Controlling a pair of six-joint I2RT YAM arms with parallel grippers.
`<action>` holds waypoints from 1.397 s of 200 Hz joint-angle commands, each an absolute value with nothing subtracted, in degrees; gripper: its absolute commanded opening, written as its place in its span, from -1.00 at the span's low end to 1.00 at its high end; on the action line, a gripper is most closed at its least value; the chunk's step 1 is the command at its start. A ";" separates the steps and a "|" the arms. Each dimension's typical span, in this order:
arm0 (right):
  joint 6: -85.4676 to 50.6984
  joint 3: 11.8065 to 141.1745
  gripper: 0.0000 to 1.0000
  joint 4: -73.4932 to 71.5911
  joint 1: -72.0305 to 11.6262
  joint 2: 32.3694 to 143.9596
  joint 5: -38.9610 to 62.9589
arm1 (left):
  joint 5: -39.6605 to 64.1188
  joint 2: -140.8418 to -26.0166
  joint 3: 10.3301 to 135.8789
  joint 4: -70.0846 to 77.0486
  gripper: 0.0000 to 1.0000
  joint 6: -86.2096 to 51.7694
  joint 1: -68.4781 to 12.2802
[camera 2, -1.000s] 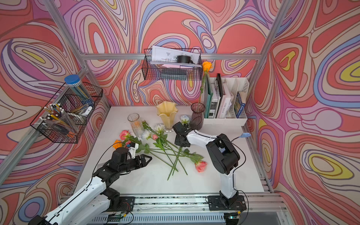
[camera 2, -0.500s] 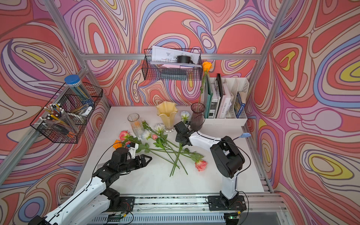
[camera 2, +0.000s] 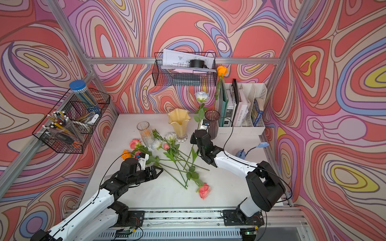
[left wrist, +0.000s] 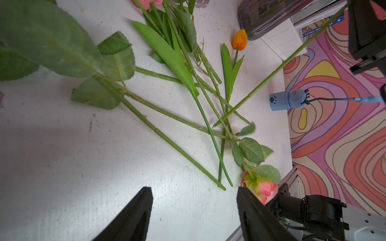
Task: Arrange the flowers in different vases according to their colors
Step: Pick up the flower at the center of the board, then insert the flower into the vase.
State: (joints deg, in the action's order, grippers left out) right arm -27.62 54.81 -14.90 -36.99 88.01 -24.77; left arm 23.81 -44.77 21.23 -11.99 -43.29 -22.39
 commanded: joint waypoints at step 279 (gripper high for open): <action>3.56 97.97 -1.00 -21.67 -37.35 96.75 -21.49 | 24.65 -47.83 20.25 -10.81 0.40 -42.19 -21.90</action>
